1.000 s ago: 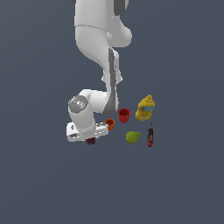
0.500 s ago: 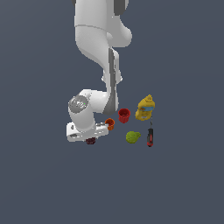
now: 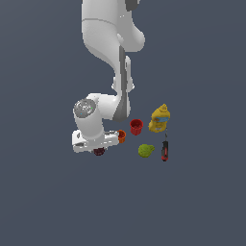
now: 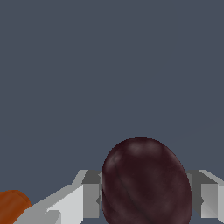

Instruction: Pick up a designated object from a clutter of objects.

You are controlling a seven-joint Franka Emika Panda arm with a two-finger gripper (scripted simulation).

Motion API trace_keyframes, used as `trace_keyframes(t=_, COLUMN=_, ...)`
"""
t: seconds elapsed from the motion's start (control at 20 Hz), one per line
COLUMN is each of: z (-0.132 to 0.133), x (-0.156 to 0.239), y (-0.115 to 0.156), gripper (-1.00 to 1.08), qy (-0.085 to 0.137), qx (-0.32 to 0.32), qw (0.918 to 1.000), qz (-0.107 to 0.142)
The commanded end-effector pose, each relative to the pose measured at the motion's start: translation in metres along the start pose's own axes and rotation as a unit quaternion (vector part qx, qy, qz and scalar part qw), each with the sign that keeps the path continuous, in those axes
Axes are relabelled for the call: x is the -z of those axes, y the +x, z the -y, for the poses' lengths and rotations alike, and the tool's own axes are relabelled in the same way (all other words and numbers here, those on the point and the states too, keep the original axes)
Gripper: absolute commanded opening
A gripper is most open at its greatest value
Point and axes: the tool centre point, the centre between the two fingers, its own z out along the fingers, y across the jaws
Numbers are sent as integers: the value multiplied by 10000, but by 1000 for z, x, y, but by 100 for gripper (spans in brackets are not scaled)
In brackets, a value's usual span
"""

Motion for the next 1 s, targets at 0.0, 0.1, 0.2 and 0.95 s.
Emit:
trace_keyframes(t=0.0, z=0, x=11, y=-4, gripper=-100, qy=-3, qx=0, qw=10000, qz=-7)
trace_keyframes(t=0.1, z=1, x=22, y=-9, gripper=-100, qy=-3, qx=0, qw=10000, qz=-7)
trace_keyframes(t=0.2, z=2, x=35, y=-14, gripper=-100, qy=-3, qx=0, qw=10000, qz=-7)
trace_keyframes(t=0.95, z=9, x=161, y=-65, gripper=-100, qy=0, qx=0, qw=10000, qz=-9)
